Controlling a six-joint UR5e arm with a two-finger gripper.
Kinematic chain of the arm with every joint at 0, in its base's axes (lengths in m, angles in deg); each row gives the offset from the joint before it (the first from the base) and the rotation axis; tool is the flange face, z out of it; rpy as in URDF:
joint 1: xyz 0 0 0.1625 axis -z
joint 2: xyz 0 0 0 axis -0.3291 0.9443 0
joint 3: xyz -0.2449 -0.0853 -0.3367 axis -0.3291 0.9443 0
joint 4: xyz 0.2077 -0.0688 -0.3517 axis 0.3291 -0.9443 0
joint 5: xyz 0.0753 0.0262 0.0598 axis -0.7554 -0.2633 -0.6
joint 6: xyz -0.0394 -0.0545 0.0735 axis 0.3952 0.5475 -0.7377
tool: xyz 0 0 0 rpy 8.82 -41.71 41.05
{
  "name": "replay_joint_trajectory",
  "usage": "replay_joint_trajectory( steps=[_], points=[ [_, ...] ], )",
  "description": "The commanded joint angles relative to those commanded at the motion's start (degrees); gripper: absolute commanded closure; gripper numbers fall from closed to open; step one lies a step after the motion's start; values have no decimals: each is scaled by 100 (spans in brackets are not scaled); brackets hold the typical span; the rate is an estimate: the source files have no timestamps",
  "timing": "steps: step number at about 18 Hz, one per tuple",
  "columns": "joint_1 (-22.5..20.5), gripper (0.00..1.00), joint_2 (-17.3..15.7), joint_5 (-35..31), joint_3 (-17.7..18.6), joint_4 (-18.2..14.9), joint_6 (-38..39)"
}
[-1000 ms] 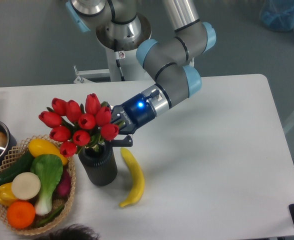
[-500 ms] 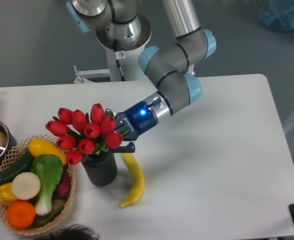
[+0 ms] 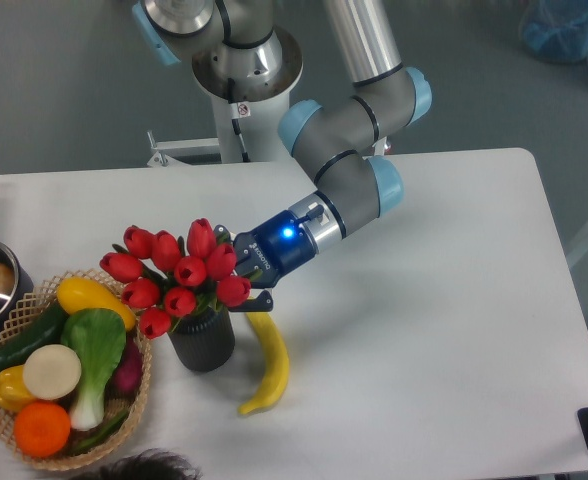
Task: Insert the flowers into the vase
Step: 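Push the tulips deeper into the vase and straighten them upright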
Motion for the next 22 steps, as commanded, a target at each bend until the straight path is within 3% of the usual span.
replay_joint_trajectory(
  steps=[6,11,19,22],
  points=[
    [-44,68,-35,-9,158,9,-9],
    [-88,58,-44,-9,167,17,-114],
    [-88,27,-167,-35,193,18,-299],
    [-79,26,-228,-35,211,18,-299]
  ],
)
